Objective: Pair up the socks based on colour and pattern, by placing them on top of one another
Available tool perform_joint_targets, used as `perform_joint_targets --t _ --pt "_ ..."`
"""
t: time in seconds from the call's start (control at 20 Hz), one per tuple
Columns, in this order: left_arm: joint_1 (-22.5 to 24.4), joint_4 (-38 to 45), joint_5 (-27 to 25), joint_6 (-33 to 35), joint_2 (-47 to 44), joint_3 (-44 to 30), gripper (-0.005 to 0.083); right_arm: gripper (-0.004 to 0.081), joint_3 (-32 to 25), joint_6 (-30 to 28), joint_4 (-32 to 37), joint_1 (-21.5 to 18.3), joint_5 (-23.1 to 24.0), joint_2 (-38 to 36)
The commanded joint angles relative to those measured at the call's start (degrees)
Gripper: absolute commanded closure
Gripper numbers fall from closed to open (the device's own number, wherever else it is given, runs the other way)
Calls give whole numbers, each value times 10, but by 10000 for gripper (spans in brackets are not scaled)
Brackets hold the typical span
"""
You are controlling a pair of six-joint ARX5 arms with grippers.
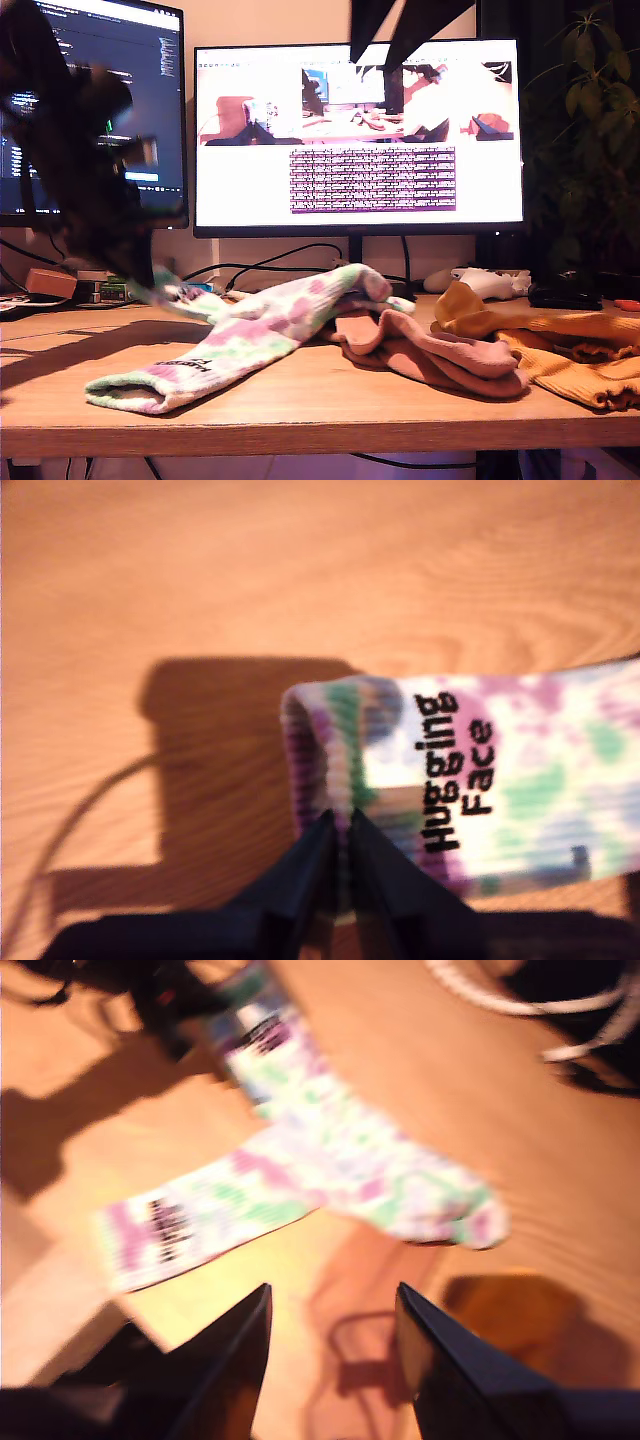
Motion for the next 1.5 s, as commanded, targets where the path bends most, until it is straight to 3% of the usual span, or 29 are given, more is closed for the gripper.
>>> perform_joint_targets --t 0.0,0.15,0.45,0.55,0.7,0.9,1.0,1.45 --pt "5 -14 -17 3 1 -2 794 417 -5 -1 -3 -1 -30 49" --pt "11 -20 -39 3 1 -1 794 427 -5 -4 3 12 -89 106" --pt "15 -23 -44 3 1 -1 794 493 -5 -13 64 71 -131 200" --pt "15 -24 -38 4 1 -1 794 498 -5 -15 85 91 -131 221" --pt "16 -31 -32 12 1 -1 794 599 -5 -15 118 101 -130 248" --pt "16 -36 -32 16 1 -1 794 723 -5 -9 150 90 -84 269" --pt "16 -36 -31 16 1 -1 794 785 -5 2 174 82 -95 276" --pt "16 -59 -12 16 -4 19 794 783 -6 2 241 82 -96 353"
